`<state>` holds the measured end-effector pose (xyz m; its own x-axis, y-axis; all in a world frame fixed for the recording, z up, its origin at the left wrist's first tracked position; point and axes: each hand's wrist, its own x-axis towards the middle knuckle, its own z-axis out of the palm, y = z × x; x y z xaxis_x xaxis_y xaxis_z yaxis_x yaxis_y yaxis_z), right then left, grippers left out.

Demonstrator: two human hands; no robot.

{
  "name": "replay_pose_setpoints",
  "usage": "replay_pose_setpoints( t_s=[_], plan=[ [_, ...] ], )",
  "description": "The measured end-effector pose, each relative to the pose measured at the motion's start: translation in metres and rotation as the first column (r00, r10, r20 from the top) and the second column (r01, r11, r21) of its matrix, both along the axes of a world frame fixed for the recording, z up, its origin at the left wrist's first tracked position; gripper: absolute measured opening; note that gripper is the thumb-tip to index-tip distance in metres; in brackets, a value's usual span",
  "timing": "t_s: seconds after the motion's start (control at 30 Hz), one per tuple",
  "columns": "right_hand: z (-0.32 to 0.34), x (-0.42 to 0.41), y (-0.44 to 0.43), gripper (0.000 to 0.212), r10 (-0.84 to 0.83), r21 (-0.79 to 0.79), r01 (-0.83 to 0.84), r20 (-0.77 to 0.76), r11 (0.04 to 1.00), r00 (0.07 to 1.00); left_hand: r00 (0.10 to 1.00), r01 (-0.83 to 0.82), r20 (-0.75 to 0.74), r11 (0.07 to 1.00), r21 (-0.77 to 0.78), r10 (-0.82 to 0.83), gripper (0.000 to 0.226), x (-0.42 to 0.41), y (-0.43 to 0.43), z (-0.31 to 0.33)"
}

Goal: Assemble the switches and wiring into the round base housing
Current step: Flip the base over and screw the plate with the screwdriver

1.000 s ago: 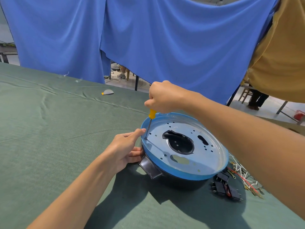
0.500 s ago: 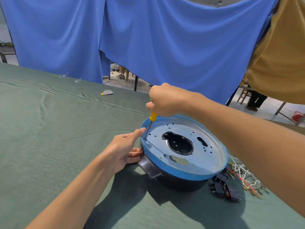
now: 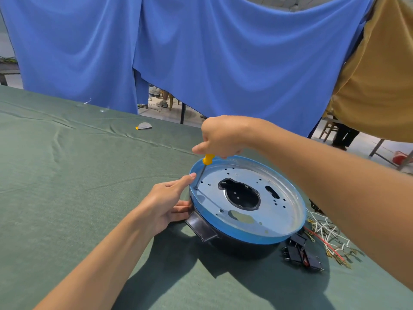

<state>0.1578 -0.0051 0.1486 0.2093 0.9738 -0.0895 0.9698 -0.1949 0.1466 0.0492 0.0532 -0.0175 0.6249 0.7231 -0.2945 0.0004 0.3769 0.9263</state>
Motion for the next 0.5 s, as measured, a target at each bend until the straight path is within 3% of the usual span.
replay_pose_setpoints(
  t_s=[0.1, 0.2, 0.27, 0.37, 0.5],
  plan=[
    [0.011, -0.003, -0.004, 0.033, 0.044, -0.089, -0.047, -0.034, 0.995, 0.998, 1.000, -0.008, 0.001, 1.000, 0.000, 0.008, 0.040, 0.000, -0.002, 0.001],
    [0.011, -0.002, -0.006, 0.016, 0.139, -0.035, -0.138, 0.043, 0.990, 0.989, 1.000, -0.011, 0.001, 1.000, 0.002, 0.011, 0.040, 0.000, -0.003, 0.002],
    [0.003, 0.001, -0.005, 0.023, 0.145, 0.067, -0.154, 0.112, 0.986, 0.983, 1.000, -0.014, -0.003, 1.000, 0.011, 0.014, 0.039, 0.001, -0.003, 0.001],
    [-0.008, 0.005, 0.000, 0.035, 0.076, 0.173, -0.083, 0.042, 0.981, 0.996, 1.000, -0.008, -0.007, 1.000, 0.016, 0.008, 0.041, 0.000, -0.003, 0.001],
    [-0.001, 0.003, 0.006, 0.047, 0.000, 0.077, 0.003, -0.037, 0.997, 0.999, 1.000, -0.001, 0.000, 1.000, 0.004, 0.001, 0.042, 0.000, -0.002, 0.001]
  ],
)
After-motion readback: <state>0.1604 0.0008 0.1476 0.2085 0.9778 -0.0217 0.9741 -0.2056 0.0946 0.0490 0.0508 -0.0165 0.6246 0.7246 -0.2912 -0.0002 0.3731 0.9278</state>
